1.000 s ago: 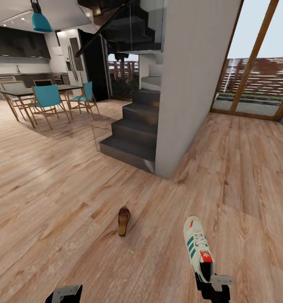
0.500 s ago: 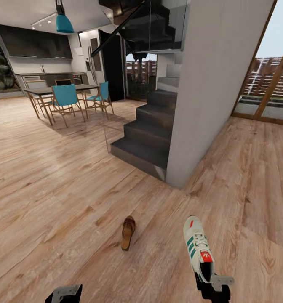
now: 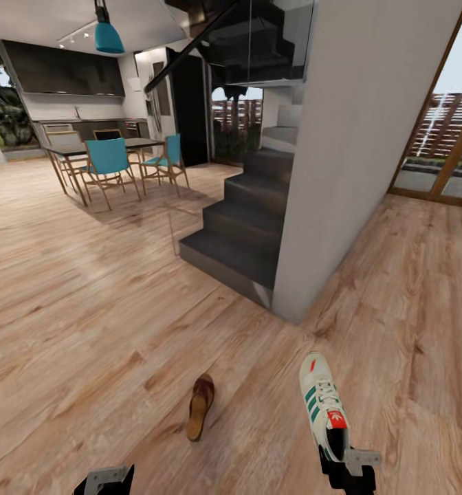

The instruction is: Pick up the two gym shoes and the two sandals from the corridor floor and place them onto the hallstand (shoe rack) in the corridor, making sure they are on the rack and not on the floor. Arrange them so the two gym shoes are next to each other and the two sandals are next to each other.

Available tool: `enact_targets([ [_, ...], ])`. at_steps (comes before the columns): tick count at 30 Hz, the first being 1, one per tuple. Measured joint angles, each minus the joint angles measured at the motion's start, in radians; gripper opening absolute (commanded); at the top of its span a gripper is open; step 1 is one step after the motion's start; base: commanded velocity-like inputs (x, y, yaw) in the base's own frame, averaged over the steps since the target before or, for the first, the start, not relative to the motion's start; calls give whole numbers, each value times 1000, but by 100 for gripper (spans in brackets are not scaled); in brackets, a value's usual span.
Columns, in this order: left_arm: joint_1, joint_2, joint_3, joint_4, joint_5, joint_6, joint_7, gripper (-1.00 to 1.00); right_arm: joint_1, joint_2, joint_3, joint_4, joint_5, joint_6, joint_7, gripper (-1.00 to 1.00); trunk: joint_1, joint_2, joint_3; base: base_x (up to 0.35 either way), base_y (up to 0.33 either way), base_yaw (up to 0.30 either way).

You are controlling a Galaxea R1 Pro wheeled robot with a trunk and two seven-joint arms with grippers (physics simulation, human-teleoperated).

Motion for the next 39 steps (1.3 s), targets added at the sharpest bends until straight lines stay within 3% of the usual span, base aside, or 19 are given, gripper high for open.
enact_targets([
  [9, 0, -1, 0, 0, -2, 0, 0, 100, 0, -1, 0, 0, 1, 0, 1, -100, 0, 0, 0, 270, -120, 0],
  [23, -8, -2, -7, -1, -5, 11, 0, 100, 0, -1, 3, -23, 9, 3, 40, -100, 1, 0, 0, 25, -11, 0],
  [24, -16, -6, -9, -2, -5, 16, 0, 100, -1, 0, 13, -100, 15, 8, 121, -100, 1, 0, 0, 0, 0, 0],
  [29, -70, -11, -9, 0, -13, 23, 0, 100, 0, 0, 2, -273, 5, 68, 218, -100, 1, 0, 0, 0, 0, 0],
  [31, -116, -13, -9, 8, -36, 47, 2, 100, 0, 2, 2, -389, 2, 167, 279, -100, 0, 0, 0, 0, 0, 0],
  [36, -160, -16, -8, 15, -60, 87, 13, 100, 0, 3, 1, -504, 0, 261, 377, -100, 1, 0, 0, 0, 0, 0],
  [39, -189, -18, -8, 18, -70, 115, 37, 100, 0, 4, 0, -607, -3, 339, 474, -100, 1, 0, 0, 0, 0, 0],
])
